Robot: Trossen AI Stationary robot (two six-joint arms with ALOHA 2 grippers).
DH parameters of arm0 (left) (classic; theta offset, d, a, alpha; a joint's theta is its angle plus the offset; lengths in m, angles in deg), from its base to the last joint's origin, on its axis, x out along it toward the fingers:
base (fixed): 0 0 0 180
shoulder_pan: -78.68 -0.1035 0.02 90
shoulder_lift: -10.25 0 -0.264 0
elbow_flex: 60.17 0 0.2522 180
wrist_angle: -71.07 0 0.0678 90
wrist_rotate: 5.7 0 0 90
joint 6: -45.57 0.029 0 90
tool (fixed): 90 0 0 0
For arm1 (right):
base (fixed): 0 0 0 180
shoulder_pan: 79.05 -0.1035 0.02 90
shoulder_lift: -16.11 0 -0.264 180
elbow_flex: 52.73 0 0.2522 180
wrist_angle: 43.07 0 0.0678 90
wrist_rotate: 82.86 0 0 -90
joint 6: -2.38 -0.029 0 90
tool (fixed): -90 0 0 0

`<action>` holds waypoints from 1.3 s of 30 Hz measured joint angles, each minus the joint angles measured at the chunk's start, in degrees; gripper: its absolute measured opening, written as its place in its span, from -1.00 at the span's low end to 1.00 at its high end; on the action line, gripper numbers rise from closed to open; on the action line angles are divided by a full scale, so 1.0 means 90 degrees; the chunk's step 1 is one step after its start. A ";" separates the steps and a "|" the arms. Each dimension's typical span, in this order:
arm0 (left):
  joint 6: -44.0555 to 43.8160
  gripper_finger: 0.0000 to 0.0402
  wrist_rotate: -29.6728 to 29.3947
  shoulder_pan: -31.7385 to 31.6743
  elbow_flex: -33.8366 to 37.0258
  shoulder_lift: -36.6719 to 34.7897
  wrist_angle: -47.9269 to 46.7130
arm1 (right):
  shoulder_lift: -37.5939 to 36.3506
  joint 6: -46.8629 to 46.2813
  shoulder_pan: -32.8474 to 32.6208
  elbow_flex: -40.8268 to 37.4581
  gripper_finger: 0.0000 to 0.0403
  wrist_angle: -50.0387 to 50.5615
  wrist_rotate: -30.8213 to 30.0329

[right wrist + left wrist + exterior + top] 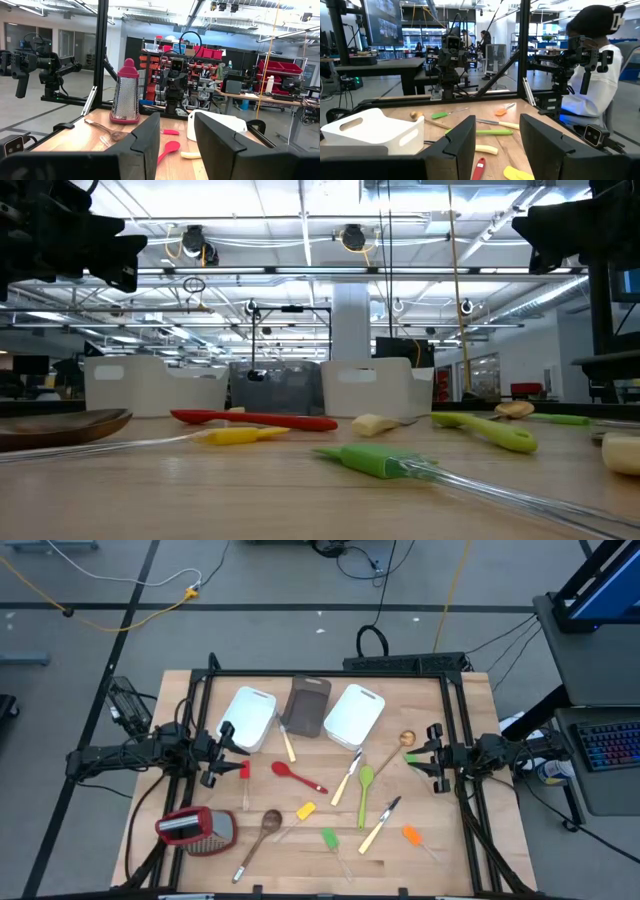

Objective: Pick & Place Kitchen Items

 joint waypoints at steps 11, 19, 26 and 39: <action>0.0000 -0.21 0.0000 -0.0001 0.0000 -0.0002 0.0000 | 0.0000 0.0001 0.0002 0.0000 -0.43 0.0000 0.0001; 0.0000 -0.21 0.0000 -0.0002 0.0000 0.0000 0.0000 | 0.0000 0.0000 0.0001 0.0000 -0.43 -0.0001 -0.0001; 0.0000 -0.21 0.0002 -0.0001 0.0000 -0.0001 0.0001 | 0.0000 0.0001 0.0007 0.0000 -0.43 0.0000 -0.0359; 0.0000 -0.21 0.0002 -0.0002 0.0000 -0.0001 0.0001 | 0.0000 0.0001 0.0005 0.0000 -0.43 -0.0002 -0.0334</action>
